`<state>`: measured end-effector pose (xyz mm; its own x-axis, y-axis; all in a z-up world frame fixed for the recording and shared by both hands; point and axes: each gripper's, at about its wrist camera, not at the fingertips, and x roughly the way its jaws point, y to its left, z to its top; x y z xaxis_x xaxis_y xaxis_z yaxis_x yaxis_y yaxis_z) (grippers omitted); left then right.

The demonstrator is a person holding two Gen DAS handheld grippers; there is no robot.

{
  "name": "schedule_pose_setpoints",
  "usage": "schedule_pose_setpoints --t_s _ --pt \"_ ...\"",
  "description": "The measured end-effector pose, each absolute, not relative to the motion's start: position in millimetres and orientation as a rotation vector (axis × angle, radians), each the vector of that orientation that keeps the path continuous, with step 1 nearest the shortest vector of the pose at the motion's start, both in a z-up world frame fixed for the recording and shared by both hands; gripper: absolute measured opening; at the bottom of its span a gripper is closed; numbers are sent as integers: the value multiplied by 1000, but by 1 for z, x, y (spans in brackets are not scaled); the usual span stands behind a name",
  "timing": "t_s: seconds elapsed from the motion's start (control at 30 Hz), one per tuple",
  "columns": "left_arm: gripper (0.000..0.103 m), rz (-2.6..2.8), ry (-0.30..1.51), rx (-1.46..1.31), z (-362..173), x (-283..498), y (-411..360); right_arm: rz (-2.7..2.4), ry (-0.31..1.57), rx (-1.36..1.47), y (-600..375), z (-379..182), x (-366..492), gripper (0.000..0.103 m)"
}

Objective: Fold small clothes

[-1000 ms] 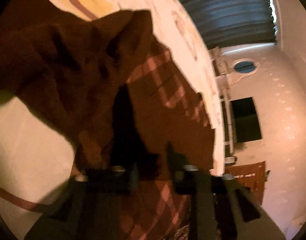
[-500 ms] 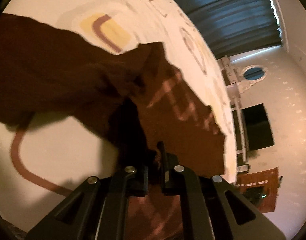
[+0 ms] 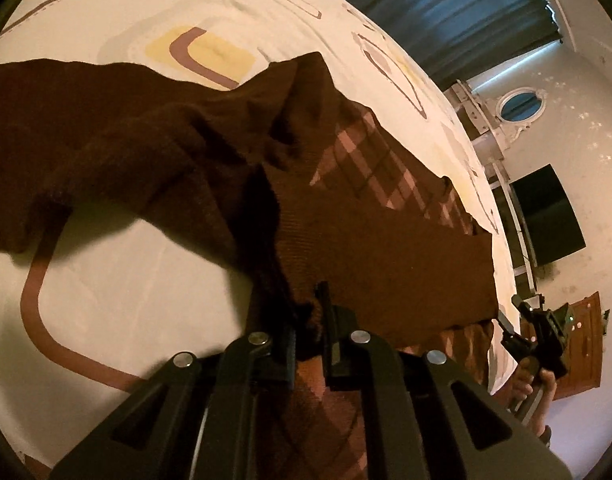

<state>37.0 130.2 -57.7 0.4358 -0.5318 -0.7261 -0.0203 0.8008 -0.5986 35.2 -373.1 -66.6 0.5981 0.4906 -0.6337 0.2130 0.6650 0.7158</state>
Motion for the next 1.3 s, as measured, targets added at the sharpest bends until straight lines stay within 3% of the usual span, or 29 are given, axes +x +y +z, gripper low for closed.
schedule_pose_setpoints --t_s 0.07,0.13,0.17,0.37,0.47,0.57,0.6,0.87,0.97,1.03,1.17,1.2,1.3 --pt "11 -334 1088 -604 -58 37 131 194 966 834 -369 -72 39 56" --pt "13 -329 1090 -630 -58 37 132 187 1014 757 -367 -79 44 11" --pt "15 -329 1091 -633 -58 37 132 169 1026 726 -369 -84 45 5" --pt "15 -324 1090 -628 -59 39 129 196 992 816 -386 -92 40 5" --pt "15 -323 1089 -641 -61 40 129 259 969 902 -394 -86 46 11" --pt "15 -323 1089 -642 -61 41 129 242 930 897 -402 -76 63 33" --pt "15 -322 1090 -643 -61 41 128 233 927 892 -405 -74 75 34" --pt "15 -341 1073 -665 -65 41 132 169 961 904 -413 -98 142 35" --pt "15 -367 1061 -769 -75 39 143 123 982 845 -410 -102 151 18" --pt "15 -388 1041 -864 -83 37 153 120 974 870 -414 -101 149 18" --pt "15 -397 1035 -912 -87 36 159 53 904 826 -411 -78 123 34" --pt "15 -394 1035 -899 -86 36 158 63 886 827 -408 -74 117 42" --pt "15 -385 1034 -856 -81 36 153 159 854 848 -386 -62 90 49"
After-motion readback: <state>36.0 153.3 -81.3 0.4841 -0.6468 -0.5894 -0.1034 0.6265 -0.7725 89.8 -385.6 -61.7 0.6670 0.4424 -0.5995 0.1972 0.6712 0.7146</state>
